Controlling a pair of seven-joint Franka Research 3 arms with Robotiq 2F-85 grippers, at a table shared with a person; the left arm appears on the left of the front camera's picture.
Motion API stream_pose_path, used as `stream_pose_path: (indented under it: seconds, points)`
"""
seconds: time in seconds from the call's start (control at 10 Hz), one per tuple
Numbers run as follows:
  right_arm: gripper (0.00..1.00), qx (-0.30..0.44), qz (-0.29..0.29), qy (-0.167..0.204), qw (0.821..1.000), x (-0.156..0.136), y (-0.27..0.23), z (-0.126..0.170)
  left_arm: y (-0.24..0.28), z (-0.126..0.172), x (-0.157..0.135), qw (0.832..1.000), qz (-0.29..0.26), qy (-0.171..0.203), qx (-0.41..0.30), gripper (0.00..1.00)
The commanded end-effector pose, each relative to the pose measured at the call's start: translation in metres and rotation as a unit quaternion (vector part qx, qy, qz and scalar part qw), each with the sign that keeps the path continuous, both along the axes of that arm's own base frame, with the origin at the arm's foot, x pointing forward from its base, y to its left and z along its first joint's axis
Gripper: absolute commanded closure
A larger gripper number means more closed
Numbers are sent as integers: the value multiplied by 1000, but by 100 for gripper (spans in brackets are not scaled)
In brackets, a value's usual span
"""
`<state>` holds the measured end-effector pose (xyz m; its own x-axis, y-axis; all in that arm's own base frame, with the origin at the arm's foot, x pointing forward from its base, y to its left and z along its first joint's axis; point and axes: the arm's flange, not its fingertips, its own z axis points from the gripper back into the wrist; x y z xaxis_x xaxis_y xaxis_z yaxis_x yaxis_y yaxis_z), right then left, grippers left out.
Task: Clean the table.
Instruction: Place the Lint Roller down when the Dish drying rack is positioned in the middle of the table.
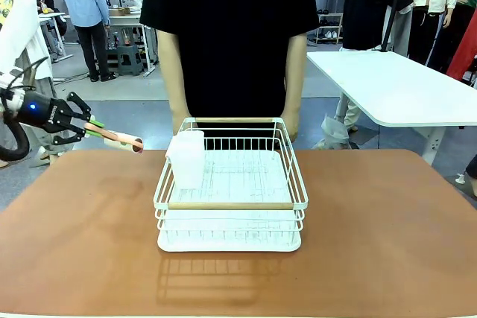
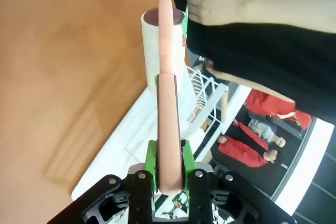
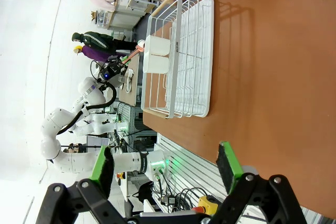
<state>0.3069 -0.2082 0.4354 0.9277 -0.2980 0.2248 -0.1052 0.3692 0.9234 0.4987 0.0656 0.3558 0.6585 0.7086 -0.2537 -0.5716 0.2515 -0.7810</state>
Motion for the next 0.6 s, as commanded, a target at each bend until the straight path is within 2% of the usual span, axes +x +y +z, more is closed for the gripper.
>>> stream_pose_path:
  seconds: [0.0,0.1,0.5]
  points:
    - [0,3,1,-7,1000,-1,0,4,-8,-18,-3,1000,18,-10,21,78]
    - [0,3,1,-7,1000,-1,0,4,-10,-29,-1,999,28,3,35,78]
    - [0,3,1,-7,1000,-1,0,4,3,-60,10,998,54,11,12,78]
